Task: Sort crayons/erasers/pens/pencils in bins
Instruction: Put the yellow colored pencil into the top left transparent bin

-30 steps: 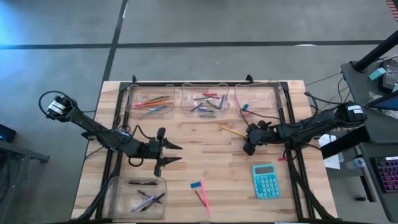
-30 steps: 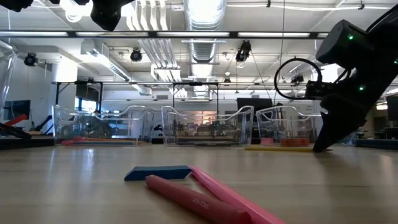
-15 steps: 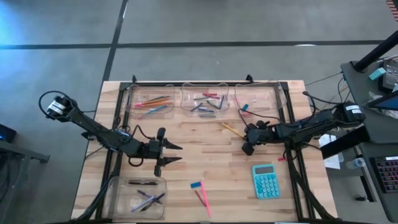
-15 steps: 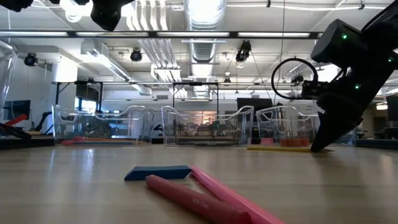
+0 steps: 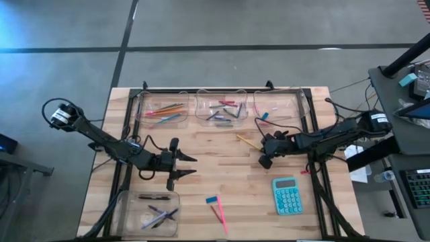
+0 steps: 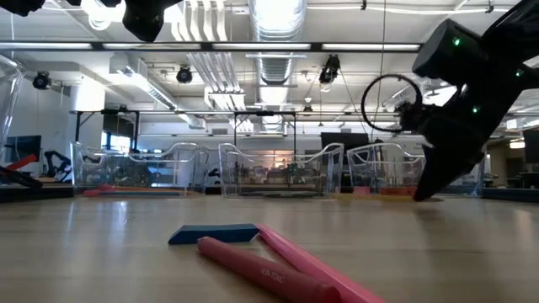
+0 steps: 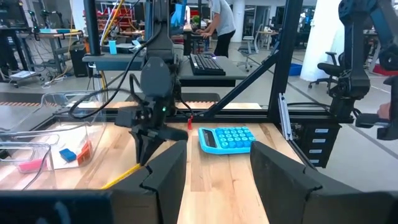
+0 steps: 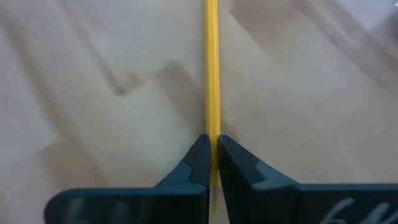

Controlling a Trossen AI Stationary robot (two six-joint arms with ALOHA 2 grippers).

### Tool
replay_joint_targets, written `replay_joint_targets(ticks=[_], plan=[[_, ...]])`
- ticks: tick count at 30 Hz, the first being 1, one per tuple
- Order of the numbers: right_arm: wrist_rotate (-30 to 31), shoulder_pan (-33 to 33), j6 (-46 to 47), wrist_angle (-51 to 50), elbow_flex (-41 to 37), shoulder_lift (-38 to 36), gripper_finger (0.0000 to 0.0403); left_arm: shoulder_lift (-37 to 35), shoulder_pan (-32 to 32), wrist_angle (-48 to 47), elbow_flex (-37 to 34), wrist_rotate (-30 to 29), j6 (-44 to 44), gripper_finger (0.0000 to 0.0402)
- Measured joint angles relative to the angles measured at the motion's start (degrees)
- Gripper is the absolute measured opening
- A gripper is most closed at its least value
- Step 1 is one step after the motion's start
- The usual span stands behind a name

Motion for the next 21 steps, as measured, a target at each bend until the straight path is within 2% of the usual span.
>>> replay_joint_targets(ticks=[11, 21], plan=[[0.2, 2.3, 0.0, 1.6, 0.2, -7.3, 0.0009, 0.0, 0.0, 0.0, 0.0, 0.0, 0.0, 0.0164], [-1.3, 5.8, -3.1, 18.3, 0.3, -9.5, 0.0009, 0.7, 0.1, 0.0, 0.0, -1.4, 0.0, 0.0164]])
